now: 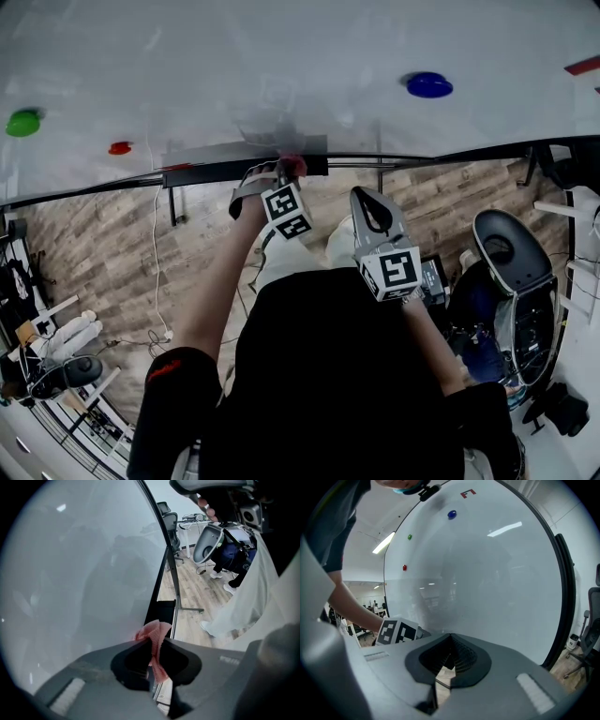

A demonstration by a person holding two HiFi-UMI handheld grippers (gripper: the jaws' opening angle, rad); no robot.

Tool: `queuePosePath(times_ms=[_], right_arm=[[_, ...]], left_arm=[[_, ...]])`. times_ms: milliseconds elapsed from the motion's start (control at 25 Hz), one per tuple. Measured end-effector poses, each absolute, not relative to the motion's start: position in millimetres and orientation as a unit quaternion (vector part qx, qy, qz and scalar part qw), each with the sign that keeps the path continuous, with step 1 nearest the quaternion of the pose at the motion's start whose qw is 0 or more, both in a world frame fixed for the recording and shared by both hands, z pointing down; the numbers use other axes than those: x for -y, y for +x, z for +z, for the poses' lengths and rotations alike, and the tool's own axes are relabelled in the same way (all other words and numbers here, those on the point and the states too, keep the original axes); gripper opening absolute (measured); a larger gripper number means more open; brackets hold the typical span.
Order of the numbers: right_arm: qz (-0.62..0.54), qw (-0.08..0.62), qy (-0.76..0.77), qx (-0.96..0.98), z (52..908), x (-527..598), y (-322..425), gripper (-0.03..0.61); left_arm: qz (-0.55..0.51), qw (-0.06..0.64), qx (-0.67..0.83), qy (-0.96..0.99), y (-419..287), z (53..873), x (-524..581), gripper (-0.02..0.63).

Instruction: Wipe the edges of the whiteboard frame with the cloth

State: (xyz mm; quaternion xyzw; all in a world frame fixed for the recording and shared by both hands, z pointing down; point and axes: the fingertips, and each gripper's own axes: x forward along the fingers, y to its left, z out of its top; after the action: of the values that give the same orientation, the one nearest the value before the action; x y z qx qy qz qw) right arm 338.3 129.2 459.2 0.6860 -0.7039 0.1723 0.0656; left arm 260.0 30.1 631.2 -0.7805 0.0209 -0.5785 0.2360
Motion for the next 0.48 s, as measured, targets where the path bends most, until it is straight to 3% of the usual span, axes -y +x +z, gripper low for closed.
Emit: queuePosePath(times_ms=[480], right_arm=[[0.173, 0.062, 0.683, 0.707, 460, -140, 351, 0.002]], left_arm=[[-0.581, 0.236, -0.021, -0.778, 276, 632, -43, 0.043]])
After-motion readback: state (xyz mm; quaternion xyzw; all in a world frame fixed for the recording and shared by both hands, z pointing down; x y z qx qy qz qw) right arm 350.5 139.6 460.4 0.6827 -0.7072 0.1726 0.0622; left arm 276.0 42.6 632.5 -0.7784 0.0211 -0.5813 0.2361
